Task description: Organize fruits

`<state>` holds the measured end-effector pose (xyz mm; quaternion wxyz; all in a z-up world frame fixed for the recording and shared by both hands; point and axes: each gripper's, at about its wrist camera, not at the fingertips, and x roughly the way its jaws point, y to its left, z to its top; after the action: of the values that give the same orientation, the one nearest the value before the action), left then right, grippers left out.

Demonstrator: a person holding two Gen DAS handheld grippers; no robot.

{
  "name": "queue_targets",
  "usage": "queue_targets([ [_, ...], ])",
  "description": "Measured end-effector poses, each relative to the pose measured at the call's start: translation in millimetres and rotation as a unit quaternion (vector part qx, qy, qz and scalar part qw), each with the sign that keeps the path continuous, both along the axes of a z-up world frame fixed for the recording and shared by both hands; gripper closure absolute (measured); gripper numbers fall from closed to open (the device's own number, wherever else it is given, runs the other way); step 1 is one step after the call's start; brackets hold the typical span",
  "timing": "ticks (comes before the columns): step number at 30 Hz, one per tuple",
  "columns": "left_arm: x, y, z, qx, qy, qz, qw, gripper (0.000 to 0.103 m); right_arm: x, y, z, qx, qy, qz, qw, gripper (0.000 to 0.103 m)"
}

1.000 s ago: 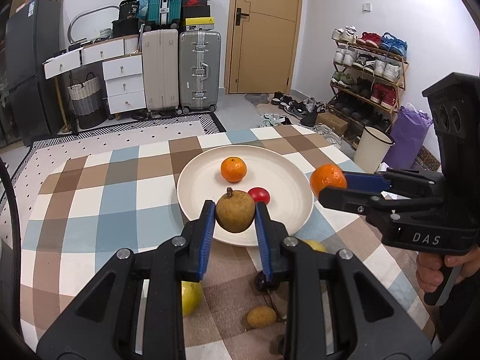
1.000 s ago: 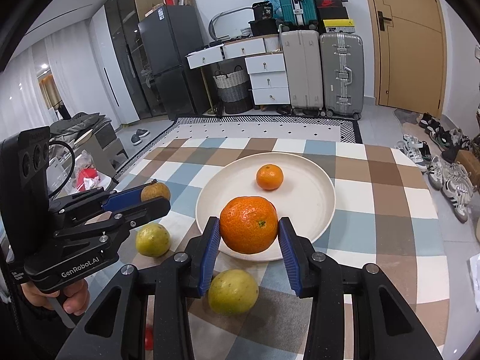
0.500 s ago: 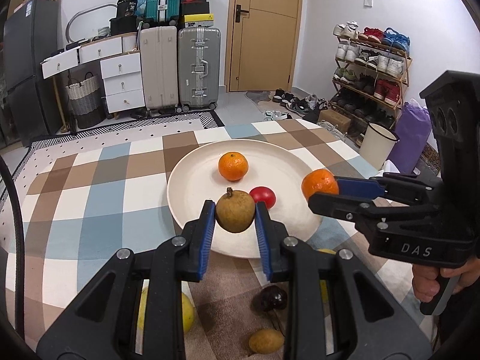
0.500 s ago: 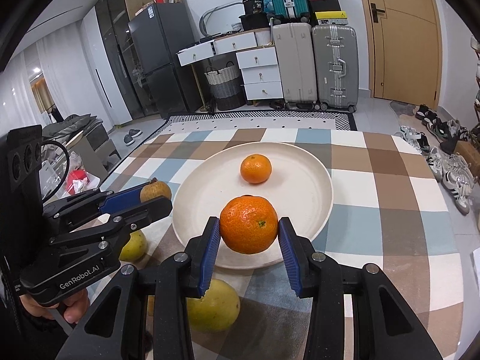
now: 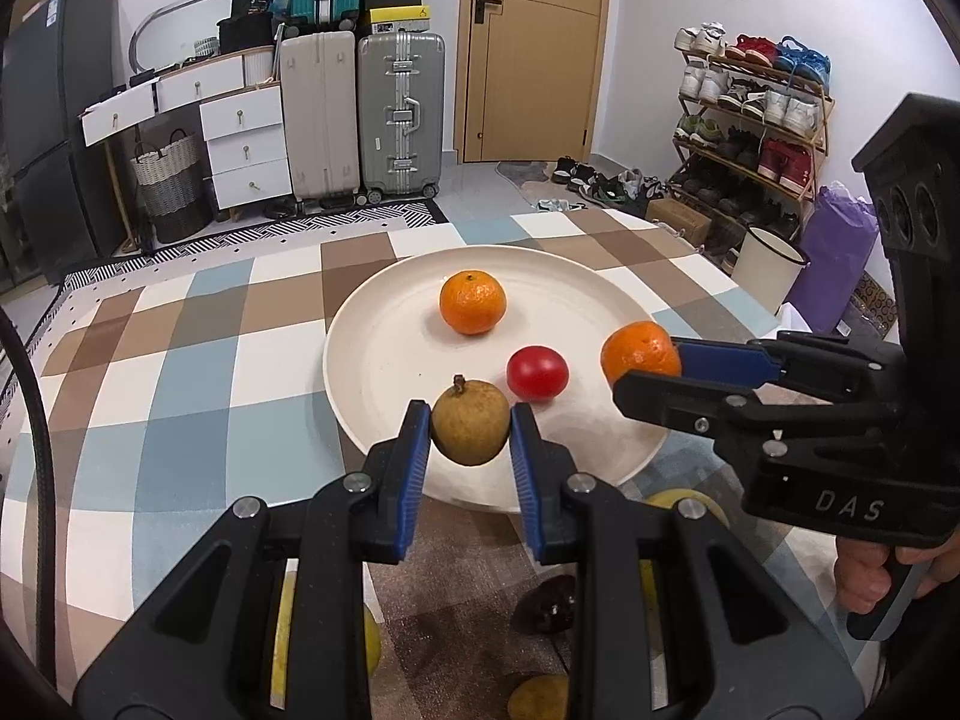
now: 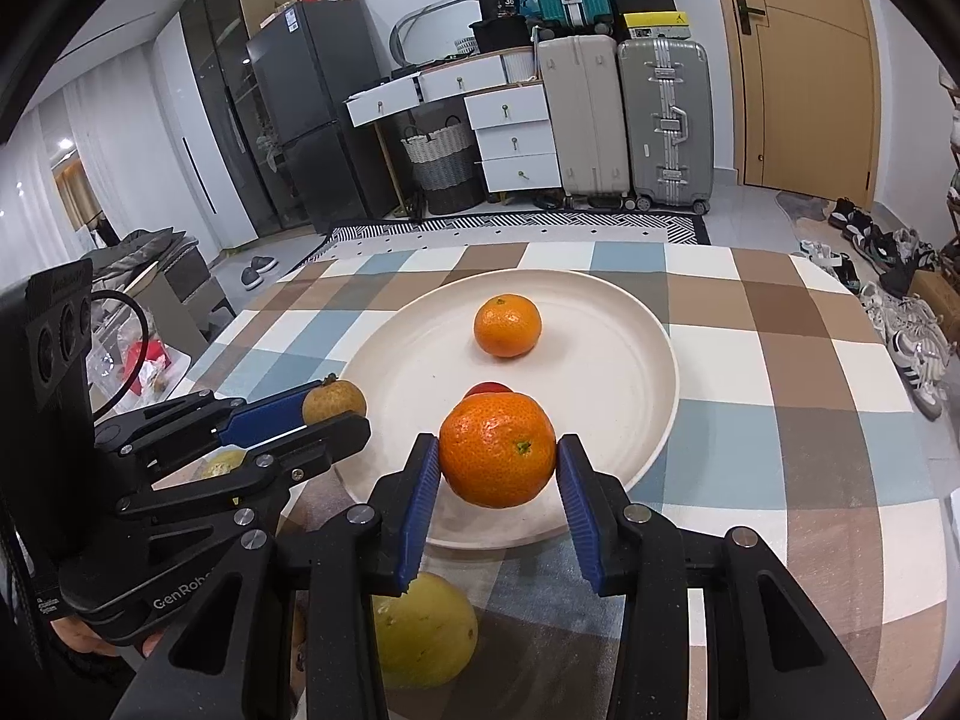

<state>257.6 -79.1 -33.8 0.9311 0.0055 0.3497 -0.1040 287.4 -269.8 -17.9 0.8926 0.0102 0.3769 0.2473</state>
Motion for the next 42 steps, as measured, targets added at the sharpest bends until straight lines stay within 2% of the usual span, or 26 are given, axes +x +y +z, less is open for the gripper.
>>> queue_targets([
  [8,4.6,-2.2,-4.9,0.007,-0.006,0.012,0.9999,0.079,0.0,-0.8,-2.2,-0.005,-0.003,-0.004,1.0,0.062],
  [12,4.2,-3.2,-3.9,0.009,-0.008,0.013,0.9998,0.076,-5.0,0.4,3.0,-0.003,-0.017,-0.002,1.0,0.052],
  [14,3.1,-2.1,-2.8,0.006,-0.009,0.014,0.9998,0.069,-6.9,-0.1,4.9,-0.006,-0.02,-0.004,1.0,0.046],
  [16,0.0,0.9,0.8,0.001,-0.015,0.017,0.9997,0.052,-9.0,-1.2,6.2,-0.006,-0.024,-0.006,1.0,0.034],
  [17,-3.0,2.7,3.4,0.0,-0.02,0.019,0.9996,0.048,-10.4,-2.3,7.2,-0.005,-0.025,-0.008,1.0,0.032],
  [19,-8.1,6.1,8.3,0.001,-0.03,0.028,0.9992,0.03,-12.7,-4.6,9.4,-0.004,-0.026,-0.012,1.0,0.026],
  [21,-12.3,8.9,11.7,0.004,-0.036,0.036,0.9987,0.02,-15.6,-7.8,12.1,-0.001,-0.029,-0.016,0.999,0.017],
  [25,-23.3,17.2,17.0,-0.007,-0.042,0.041,0.9982,0.012,-21.3,-17.0,16.4,0.007,-0.031,-0.032,0.999,0.004],
  [28,-34.3,21.9,21.9,-0.002,-0.053,0.047,0.9975,0.001,-26.1,-22.9,20.0,0.016,-0.029,-0.036,0.999,0.001],
  [42,-84.3,50.7,34.3,0.018,-0.064,0.06,0.9959,0.001,-59.4,-22.2,24.3,0.004,-0.038,-0.018,0.999,0.0],
])
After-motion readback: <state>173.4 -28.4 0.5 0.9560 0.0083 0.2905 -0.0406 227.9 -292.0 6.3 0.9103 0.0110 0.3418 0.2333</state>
